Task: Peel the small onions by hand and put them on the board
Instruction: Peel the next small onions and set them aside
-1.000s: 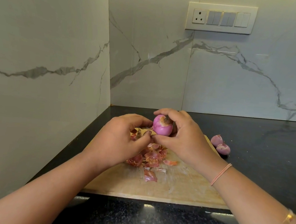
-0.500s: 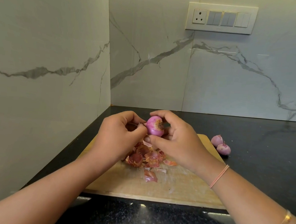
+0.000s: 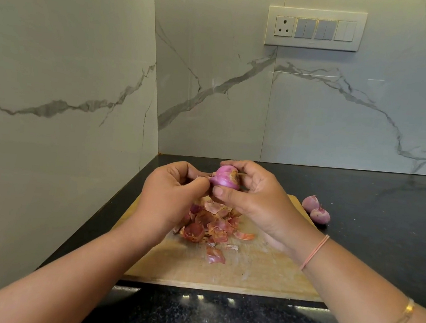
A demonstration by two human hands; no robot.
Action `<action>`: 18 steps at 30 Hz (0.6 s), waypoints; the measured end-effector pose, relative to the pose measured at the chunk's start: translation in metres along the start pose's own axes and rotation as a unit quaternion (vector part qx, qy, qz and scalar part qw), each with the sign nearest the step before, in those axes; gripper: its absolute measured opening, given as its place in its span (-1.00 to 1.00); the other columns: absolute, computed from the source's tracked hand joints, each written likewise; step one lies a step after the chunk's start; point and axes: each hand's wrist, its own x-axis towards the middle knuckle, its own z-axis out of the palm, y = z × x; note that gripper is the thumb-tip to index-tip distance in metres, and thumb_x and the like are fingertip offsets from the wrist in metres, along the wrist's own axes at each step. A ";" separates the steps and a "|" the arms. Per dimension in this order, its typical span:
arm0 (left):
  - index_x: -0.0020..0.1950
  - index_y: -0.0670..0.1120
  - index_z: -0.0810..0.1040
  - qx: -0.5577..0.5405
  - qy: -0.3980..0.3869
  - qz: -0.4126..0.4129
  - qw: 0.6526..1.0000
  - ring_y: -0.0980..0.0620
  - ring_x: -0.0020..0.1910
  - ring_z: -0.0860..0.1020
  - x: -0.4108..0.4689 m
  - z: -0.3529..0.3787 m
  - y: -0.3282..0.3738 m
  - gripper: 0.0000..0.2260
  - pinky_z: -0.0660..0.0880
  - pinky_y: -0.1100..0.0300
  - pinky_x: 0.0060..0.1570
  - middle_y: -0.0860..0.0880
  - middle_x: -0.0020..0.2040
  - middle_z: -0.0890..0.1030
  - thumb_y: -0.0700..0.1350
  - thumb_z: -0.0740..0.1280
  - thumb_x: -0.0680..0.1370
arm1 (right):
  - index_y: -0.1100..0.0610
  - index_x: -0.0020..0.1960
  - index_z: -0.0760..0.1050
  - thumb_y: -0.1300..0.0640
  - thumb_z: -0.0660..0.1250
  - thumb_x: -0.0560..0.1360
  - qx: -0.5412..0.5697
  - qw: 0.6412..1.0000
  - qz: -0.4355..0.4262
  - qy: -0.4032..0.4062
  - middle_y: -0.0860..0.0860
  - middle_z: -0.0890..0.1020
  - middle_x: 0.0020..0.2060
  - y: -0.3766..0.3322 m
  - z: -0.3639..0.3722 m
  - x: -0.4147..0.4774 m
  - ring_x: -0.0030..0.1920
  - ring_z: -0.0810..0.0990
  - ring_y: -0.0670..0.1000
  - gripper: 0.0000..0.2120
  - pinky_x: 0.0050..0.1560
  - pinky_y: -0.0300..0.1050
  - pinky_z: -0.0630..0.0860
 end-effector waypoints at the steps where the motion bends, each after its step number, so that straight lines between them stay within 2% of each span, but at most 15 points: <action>1: -0.37 -0.05 0.58 0.001 -0.002 0.002 1.000 -0.06 -0.14 0.65 0.000 0.000 0.000 -0.82 0.57 -0.09 0.05 -0.02 -0.29 0.68 -0.22 0.38 0.43 | 0.04 0.09 0.50 0.31 0.46 0.39 0.013 1.000 0.006 -0.005 0.08 0.66 0.04 -0.001 -0.001 0.000 0.09 0.63 0.06 -0.65 0.08 -0.03 0.58; 7: -0.35 -0.03 0.60 0.021 -0.001 0.007 1.000 -0.06 -0.18 0.65 0.000 0.000 0.000 -0.82 0.58 -0.08 0.01 0.00 -0.32 0.66 -0.21 0.36 0.44 | 0.18 0.14 0.48 0.39 0.40 0.41 0.088 0.995 0.039 -0.036 0.20 0.62 0.10 -0.004 -0.004 -0.002 0.11 0.63 0.12 -0.66 0.11 0.02 0.59; 9: -0.31 -0.04 0.61 0.023 0.007 0.015 1.000 -0.06 -0.19 0.65 -0.001 0.000 0.000 -0.84 0.59 -0.08 0.00 -0.01 -0.31 0.66 -0.21 0.35 0.46 | 0.18 0.14 0.49 0.37 0.42 0.39 0.081 0.995 0.034 -0.040 0.19 0.64 0.07 -0.005 -0.005 -0.003 0.03 0.66 0.12 -0.65 0.01 -0.01 0.62; 11: -0.28 -0.02 0.63 0.034 0.015 0.035 0.999 -0.04 -0.21 0.65 -0.002 0.000 0.000 -0.84 0.60 -0.07 -0.03 -0.01 -0.30 0.67 -0.21 0.35 0.47 | 0.13 0.12 0.49 0.31 0.47 0.36 0.019 0.999 0.017 -0.036 0.16 0.67 -0.01 -0.006 -0.006 -0.003 -0.16 0.69 0.11 -0.63 -0.17 -0.07 0.64; 13: -0.24 0.00 0.64 0.041 0.012 0.047 0.998 -0.02 -0.20 0.65 -0.004 0.000 -0.001 -0.83 0.60 -0.06 -0.04 0.01 -0.28 0.67 -0.21 0.35 0.49 | 0.09 0.10 0.50 0.28 0.51 0.33 -0.021 0.999 0.008 -0.029 0.13 0.67 -0.04 -0.006 -0.007 -0.002 -0.27 0.64 0.04 -0.61 -0.33 -0.16 0.57; 15: -0.21 0.02 0.65 0.040 0.004 0.049 0.998 0.02 -0.19 0.65 -0.004 0.000 -0.002 -0.83 0.60 -0.02 -0.04 0.03 -0.25 0.68 -0.20 0.34 0.50 | 0.10 0.12 0.49 0.28 0.52 0.33 -0.006 0.999 0.014 -0.032 0.14 0.66 -0.01 -0.003 -0.008 0.000 -0.21 0.62 0.02 -0.59 -0.30 -0.18 0.54; 18: -0.16 -0.01 0.65 0.012 -0.011 0.036 0.999 0.06 -0.16 0.65 -0.003 0.000 -0.002 -0.87 0.60 0.11 -0.05 0.03 -0.22 0.69 -0.18 0.34 0.52 | 0.14 0.13 0.45 0.31 0.48 0.37 0.026 0.999 0.026 -0.034 0.17 0.63 -0.05 -0.001 -0.009 0.000 -0.22 0.62 0.05 -0.61 -0.18 -0.04 0.59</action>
